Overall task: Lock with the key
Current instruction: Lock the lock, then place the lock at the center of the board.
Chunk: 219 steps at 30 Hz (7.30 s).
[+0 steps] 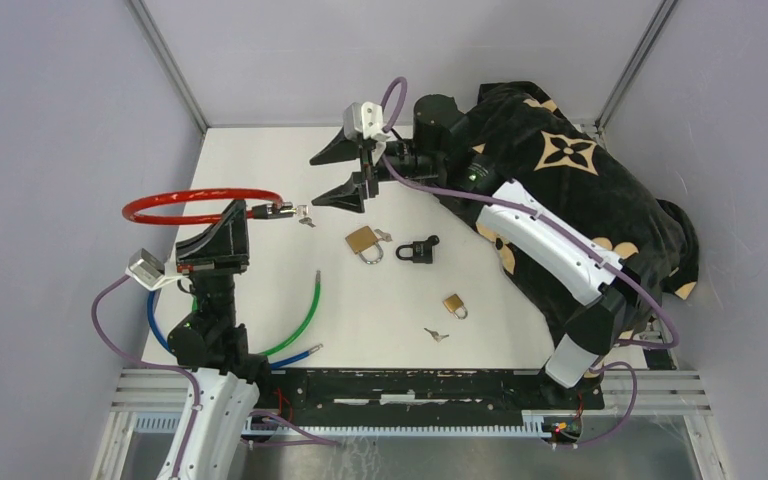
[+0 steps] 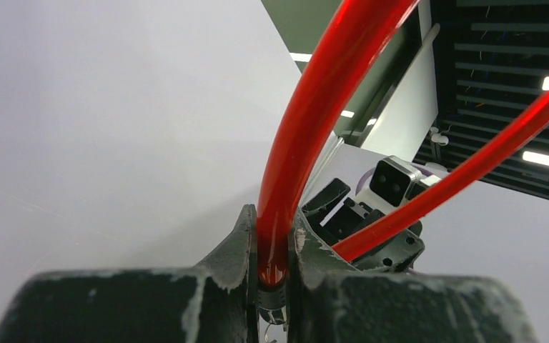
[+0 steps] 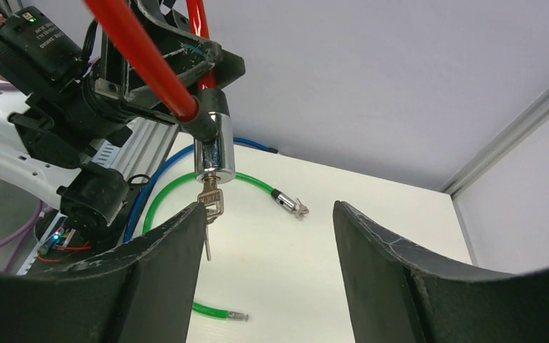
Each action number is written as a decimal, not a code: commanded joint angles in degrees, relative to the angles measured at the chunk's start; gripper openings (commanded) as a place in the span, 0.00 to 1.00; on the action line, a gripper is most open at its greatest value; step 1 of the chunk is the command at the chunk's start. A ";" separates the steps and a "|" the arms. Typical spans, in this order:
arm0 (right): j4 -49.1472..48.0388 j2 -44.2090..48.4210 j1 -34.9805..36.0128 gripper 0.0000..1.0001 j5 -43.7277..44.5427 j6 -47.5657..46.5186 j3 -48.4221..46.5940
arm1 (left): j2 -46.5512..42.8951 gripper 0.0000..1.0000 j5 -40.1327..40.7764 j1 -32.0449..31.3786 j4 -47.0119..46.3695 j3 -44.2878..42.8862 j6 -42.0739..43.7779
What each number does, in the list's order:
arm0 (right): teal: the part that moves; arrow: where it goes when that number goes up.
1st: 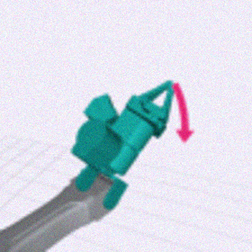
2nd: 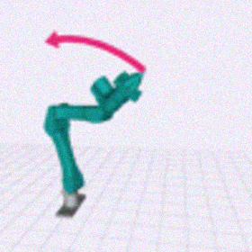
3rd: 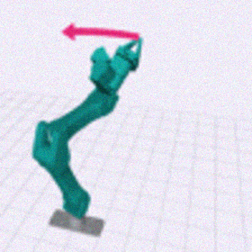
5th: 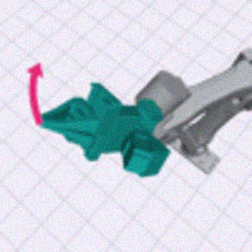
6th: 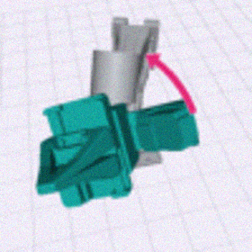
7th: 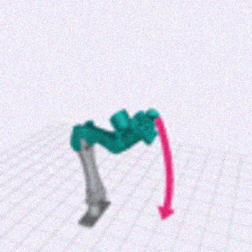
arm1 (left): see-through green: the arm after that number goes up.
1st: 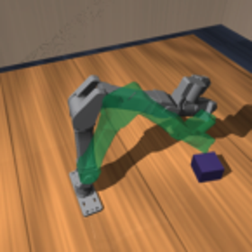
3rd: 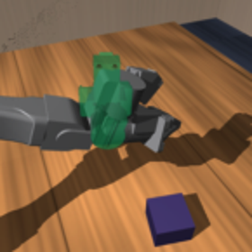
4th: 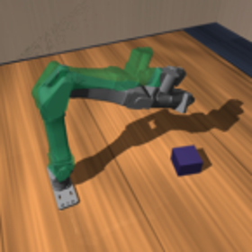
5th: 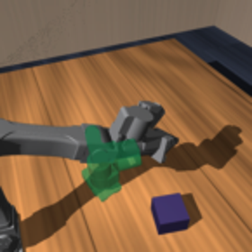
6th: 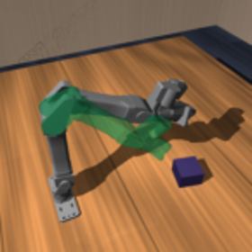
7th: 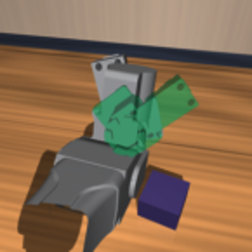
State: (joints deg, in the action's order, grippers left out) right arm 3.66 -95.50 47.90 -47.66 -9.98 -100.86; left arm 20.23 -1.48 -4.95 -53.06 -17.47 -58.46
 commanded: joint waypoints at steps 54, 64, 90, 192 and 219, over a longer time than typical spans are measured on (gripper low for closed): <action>-5.84 2.50 8.45 0.00 21.98 -4.64 7.05 | 1.72 0.02 5.52 0.12 13.89 -1.94 -11.86; -14.21 6.56 14.59 0.00 39.26 -19.67 17.59 | 4.67 0.02 6.42 0.13 22.98 -3.00 -13.28; -8.29 8.29 12.86 0.59 35.89 -32.54 20.50 | 4.03 0.02 1.80 0.11 9.56 -2.05 -5.35; -20.63 36.90 -7.00 0.00 40.36 -8.86 65.14 | 36.91 0.02 -12.85 0.17 43.08 -19.42 101.76; -39.71 5.23 -5.09 0.00 25.12 17.28 47.54 | 44.43 1.00 -20.28 -0.69 88.75 -29.10 131.04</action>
State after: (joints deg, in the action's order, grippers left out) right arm -25.67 -82.43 41.67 -21.21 -3.86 -45.98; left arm 69.89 -15.59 -5.61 19.03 -37.23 74.08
